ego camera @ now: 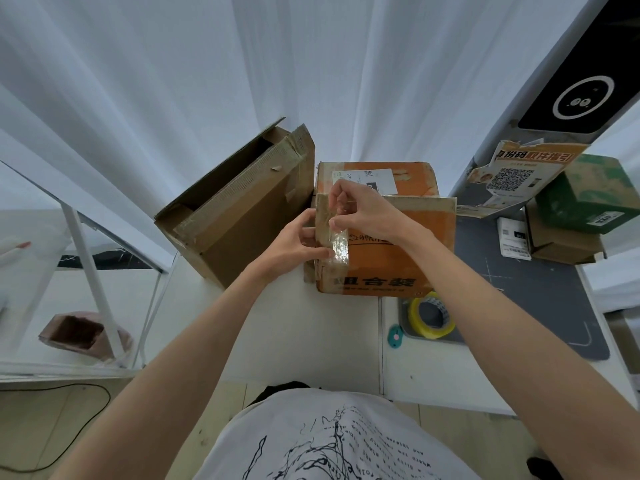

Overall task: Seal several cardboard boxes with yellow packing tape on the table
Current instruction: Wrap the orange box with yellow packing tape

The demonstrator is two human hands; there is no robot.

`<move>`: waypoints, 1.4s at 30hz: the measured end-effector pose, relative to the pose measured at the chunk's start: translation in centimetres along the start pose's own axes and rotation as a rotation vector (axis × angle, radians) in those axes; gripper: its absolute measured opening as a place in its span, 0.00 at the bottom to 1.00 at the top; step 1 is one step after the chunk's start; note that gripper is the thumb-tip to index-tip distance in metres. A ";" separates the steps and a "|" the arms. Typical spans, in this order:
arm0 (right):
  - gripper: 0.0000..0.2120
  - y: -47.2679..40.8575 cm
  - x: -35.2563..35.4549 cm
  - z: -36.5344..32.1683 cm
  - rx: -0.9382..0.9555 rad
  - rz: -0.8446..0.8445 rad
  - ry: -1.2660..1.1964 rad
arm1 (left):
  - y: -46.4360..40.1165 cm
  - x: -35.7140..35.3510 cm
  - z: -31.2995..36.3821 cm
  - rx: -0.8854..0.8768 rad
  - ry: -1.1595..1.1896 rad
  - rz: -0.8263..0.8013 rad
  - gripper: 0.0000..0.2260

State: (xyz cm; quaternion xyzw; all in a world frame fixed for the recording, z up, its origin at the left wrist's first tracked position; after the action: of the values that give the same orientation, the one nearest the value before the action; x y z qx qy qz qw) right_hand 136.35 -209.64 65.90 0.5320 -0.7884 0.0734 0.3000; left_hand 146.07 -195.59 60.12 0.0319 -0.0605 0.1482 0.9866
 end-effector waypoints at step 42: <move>0.06 0.9 1.7 -4.6 0.035 0.093 0.579 | -1.2 -1.3 0.0 0.031 -0.081 -0.081 0.14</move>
State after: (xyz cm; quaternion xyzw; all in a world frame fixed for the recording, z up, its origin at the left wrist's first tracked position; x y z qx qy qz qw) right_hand 136.96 -208.61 70.72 0.4574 -0.6921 0.2492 0.4996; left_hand 145.20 -197.09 59.86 0.0555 -0.0967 0.1077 0.9879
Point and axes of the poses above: each hand's wrist, its own y-axis away from the middle knuckle, its own x-axis out of the back of the hand, z = x × y, the point moved 3 cm from there along -y, towards the middle knuckle, and after that the axes turned 11 degrees about -x, right-handed, at the moved point
